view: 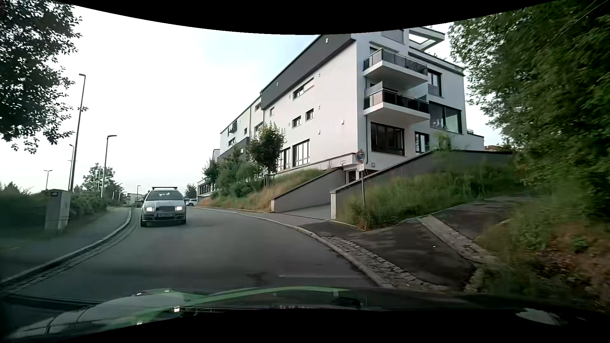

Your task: Follow the waypoints while adhering to traffic rules and regulations

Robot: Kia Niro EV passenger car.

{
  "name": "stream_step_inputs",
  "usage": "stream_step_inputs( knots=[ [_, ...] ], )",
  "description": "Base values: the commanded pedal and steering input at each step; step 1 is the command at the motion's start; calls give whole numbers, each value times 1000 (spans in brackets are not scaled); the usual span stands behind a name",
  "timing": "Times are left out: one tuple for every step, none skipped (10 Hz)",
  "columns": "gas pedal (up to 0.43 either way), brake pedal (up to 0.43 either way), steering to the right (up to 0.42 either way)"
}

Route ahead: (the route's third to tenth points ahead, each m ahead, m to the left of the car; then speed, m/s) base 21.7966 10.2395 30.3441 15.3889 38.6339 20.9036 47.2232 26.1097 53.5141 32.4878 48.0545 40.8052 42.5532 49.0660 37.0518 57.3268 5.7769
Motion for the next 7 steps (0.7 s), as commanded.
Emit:
stream_step_inputs(
  knots=[
    [197, 0, -168],
    [197, 0, -173],
    [197, 0, -175],
    [197, 0, -175],
    [197, 0, -175],
    [197, 0, -175],
    [197, 0, -172]
  ],
)
